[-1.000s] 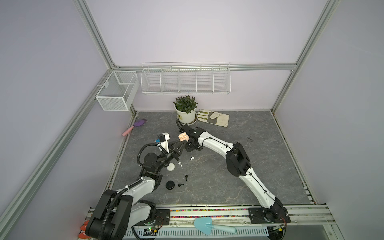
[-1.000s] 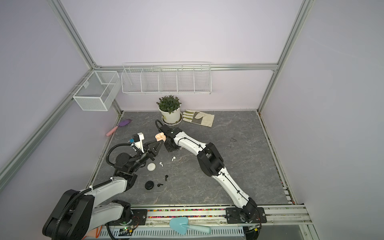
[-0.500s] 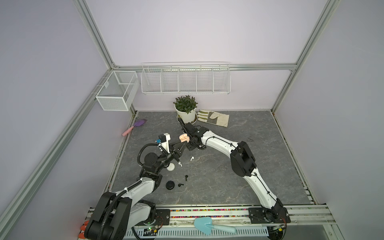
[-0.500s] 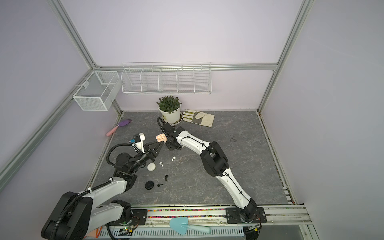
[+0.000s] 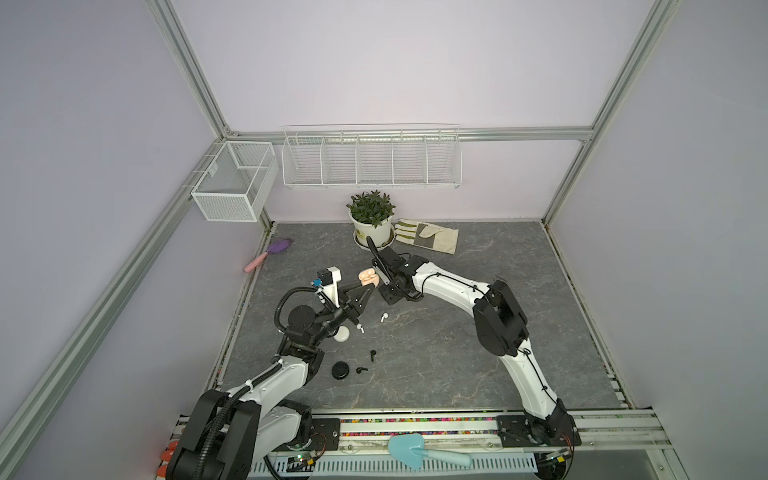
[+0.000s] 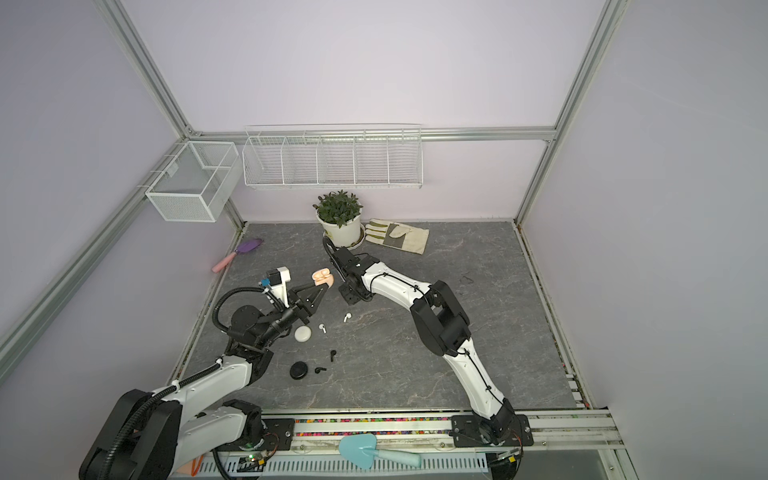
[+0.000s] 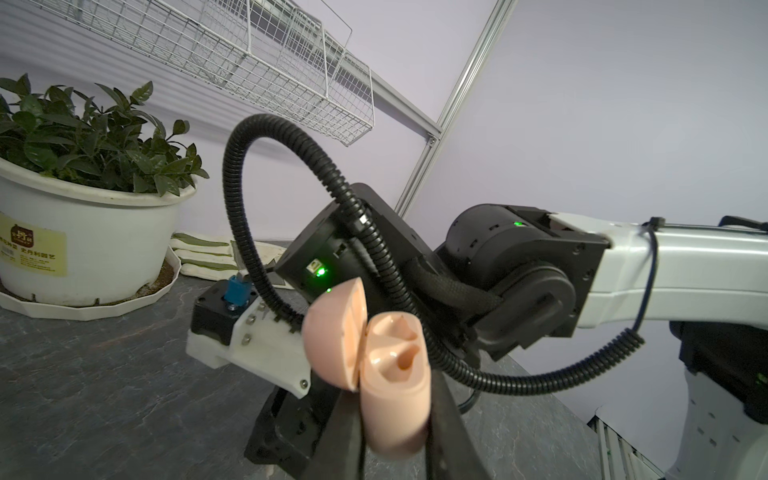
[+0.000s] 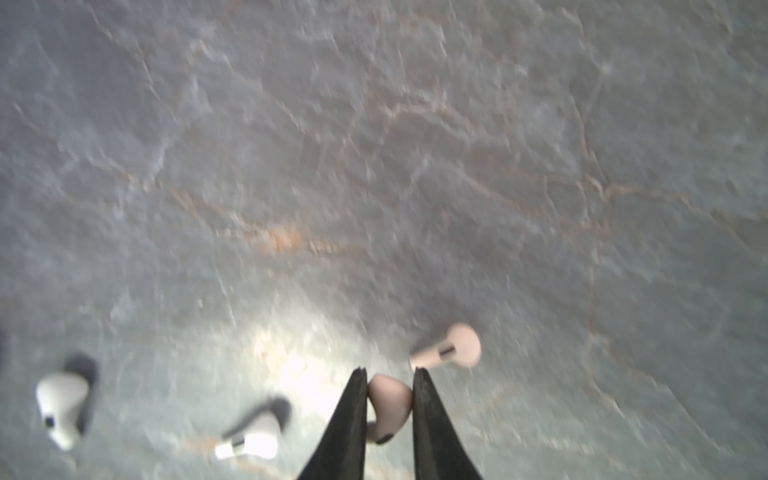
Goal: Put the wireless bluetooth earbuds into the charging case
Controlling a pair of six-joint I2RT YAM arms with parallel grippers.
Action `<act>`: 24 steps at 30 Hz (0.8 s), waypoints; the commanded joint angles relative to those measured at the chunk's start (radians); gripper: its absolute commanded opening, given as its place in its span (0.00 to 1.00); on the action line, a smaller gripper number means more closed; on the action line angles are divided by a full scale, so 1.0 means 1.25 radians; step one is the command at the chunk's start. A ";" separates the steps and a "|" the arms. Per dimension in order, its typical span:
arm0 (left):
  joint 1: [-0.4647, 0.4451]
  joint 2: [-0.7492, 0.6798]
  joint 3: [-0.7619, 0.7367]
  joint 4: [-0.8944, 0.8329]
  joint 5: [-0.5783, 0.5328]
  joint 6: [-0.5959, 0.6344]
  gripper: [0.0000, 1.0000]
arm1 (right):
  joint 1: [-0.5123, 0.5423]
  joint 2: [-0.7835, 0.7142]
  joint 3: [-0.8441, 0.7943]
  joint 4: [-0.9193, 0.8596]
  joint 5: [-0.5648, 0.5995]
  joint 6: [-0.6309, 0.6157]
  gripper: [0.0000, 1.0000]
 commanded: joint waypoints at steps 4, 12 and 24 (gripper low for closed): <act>-0.012 -0.006 0.019 -0.014 0.019 0.014 0.00 | -0.012 -0.133 -0.175 0.036 0.001 -0.014 0.21; -0.062 0.023 0.026 0.005 0.019 0.026 0.00 | -0.016 -0.215 -0.365 0.107 -0.027 -0.008 0.21; -0.075 0.030 0.017 0.040 0.024 0.028 0.00 | -0.006 -0.222 -0.426 0.128 -0.031 -0.020 0.23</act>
